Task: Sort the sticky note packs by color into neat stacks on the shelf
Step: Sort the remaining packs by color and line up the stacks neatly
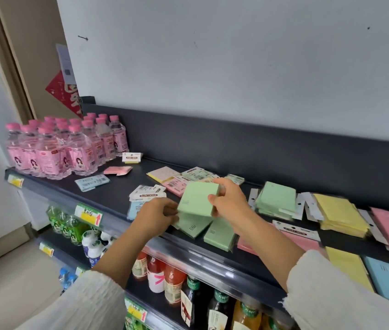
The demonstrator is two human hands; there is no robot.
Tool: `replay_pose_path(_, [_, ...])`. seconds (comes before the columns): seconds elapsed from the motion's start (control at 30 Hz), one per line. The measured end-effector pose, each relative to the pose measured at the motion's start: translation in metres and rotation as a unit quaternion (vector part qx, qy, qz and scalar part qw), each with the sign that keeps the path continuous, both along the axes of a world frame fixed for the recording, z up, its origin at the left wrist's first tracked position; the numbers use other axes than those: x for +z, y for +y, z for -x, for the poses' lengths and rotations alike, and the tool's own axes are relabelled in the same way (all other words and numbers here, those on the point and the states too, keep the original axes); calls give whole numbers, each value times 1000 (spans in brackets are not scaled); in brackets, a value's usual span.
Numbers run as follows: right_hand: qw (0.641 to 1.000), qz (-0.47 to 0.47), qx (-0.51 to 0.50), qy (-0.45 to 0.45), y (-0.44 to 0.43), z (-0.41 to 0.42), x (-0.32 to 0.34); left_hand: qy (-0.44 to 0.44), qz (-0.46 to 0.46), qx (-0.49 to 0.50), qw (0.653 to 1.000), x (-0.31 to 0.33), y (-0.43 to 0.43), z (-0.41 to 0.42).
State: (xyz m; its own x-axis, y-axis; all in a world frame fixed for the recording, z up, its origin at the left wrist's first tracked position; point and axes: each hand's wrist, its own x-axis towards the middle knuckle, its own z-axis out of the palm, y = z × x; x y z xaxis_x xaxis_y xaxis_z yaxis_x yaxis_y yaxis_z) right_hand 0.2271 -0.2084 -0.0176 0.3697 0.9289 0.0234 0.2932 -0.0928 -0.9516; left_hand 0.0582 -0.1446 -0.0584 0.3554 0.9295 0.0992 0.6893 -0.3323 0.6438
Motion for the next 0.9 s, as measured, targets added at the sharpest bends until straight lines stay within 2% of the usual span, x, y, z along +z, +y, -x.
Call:
replay_pose_path(0.07, [1000,-16,-9,4,0,-7,4,-15,5,-1,1000,2,6,-3])
replay_pose_path(0.3, [998,5,32,-53,-2,-19,5,27,-52,4,998,7,31,-12])
replay_pose_path(0.43, [996,7,31,-80,6,-15,3,6,-142,84,986,16,23,-8])
replay_pose_path(0.5, [996,-9,22,-88,11,-14,5,82,-159,70,981,18,12,-2])
replay_pose_path(0.57, [996,-17,20,-82,18,-13,6,173,-123,45,976,15,3,2])
replay_pose_path(0.6, [997,-17,21,-75,21,-12,5,192,-104,40,975,12,1,4])
replay_pose_path(0.67, [996,-4,43,-73,25,-10,2,176,-106,46,978,8,-2,6])
replay_pose_path(0.73, [988,40,85,-126,29,-8,-5,124,-109,51,985,5,-6,5])
replay_pose_path(0.8, [959,109,116,-236,28,-6,-11,94,-84,39,991,4,-13,0])
replay_pose_path(0.9, [930,116,95,-335,26,-3,-13,113,-67,29,991,1,-18,-11])
